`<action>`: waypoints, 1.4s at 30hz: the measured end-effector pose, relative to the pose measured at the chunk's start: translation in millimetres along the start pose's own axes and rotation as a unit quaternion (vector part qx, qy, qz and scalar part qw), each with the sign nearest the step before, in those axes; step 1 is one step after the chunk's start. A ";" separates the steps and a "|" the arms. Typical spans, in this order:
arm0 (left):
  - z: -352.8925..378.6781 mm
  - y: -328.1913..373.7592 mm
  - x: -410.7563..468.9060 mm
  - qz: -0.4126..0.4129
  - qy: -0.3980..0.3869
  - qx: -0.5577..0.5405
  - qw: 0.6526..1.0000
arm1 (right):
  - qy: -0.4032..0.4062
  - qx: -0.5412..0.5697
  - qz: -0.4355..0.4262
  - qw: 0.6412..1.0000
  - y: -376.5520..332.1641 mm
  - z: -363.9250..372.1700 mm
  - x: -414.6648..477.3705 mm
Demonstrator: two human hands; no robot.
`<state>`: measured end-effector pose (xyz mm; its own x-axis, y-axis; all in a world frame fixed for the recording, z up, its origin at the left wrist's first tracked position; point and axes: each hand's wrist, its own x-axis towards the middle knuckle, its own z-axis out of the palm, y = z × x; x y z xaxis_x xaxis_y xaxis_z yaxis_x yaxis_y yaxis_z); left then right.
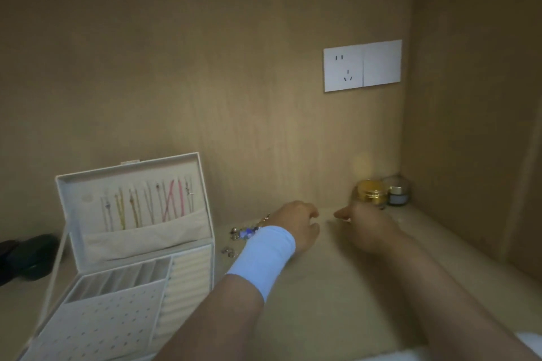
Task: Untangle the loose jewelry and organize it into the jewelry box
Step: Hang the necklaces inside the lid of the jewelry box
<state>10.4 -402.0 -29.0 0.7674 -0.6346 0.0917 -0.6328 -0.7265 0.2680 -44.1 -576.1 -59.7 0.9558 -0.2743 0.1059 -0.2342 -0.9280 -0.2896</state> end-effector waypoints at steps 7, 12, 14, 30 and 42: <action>30.7 0.8 27.5 -0.030 -0.086 0.071 0.993 | -0.030 -0.008 -0.021 0.999 -0.4 15.5 11.2; 38.5 -5.9 28.9 -0.014 -0.048 0.095 0.994 | 0.007 0.036 -0.006 0.999 1.0 19.5 15.4; 36.7 -5.5 29.7 -0.014 -0.030 0.085 0.996 | 0.019 0.032 -0.016 0.999 -0.1 21.0 14.8; 7.5 -7.1 13.9 0.032 0.020 0.155 0.987 | -0.003 0.197 -0.091 0.976 -22.1 22.5 8.6; -71.2 -52.0 -75.5 0.012 0.099 0.006 0.995 | -0.139 0.430 -0.154 0.879 -97.4 -9.5 -37.2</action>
<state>-7.3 -297.5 18.4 0.7566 -0.5881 0.2858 -0.6515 -0.7155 0.2522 -58.5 -477.9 -26.3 0.9849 0.1393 0.1031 0.1494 -0.3812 -0.9124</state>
